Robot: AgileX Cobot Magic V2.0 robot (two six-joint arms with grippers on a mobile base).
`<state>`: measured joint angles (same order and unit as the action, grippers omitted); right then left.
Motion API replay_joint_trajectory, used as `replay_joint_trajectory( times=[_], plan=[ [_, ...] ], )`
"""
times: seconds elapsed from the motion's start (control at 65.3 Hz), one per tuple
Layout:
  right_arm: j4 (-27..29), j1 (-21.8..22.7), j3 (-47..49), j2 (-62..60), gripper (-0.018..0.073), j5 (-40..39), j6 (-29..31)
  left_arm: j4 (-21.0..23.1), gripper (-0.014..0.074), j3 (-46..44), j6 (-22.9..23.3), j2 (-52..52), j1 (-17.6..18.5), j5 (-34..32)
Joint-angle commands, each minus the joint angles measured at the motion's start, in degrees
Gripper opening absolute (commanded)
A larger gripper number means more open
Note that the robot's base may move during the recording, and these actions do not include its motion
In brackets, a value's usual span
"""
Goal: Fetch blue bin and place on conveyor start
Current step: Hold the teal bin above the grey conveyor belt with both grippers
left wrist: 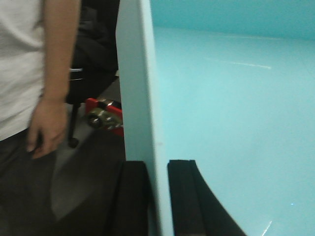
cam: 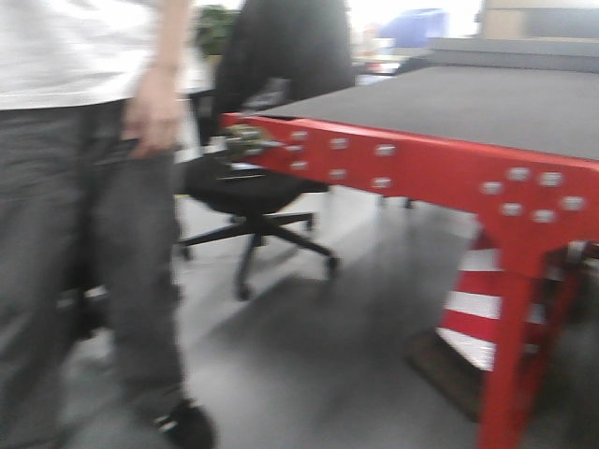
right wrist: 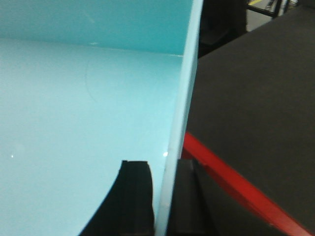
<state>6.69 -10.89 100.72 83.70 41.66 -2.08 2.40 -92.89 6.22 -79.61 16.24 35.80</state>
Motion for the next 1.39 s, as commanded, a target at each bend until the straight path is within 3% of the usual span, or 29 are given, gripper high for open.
replay_joint_trajectory(
  times=[0.0, 1.378],
  plan=[
    [-0.3, 0.4, 0.4, -0.8, -0.0152, -3.2, 1.2, 1.8, -0.0111, -0.6, 0.4, 0.9, 0.1, -2.4],
    [-0.3, 0.4, 0.4, -0.8, -0.0152, -3.2, 1.2, 1.8, -0.0111, -0.6, 0.4, 0.9, 0.1, -2.4]
  ],
)
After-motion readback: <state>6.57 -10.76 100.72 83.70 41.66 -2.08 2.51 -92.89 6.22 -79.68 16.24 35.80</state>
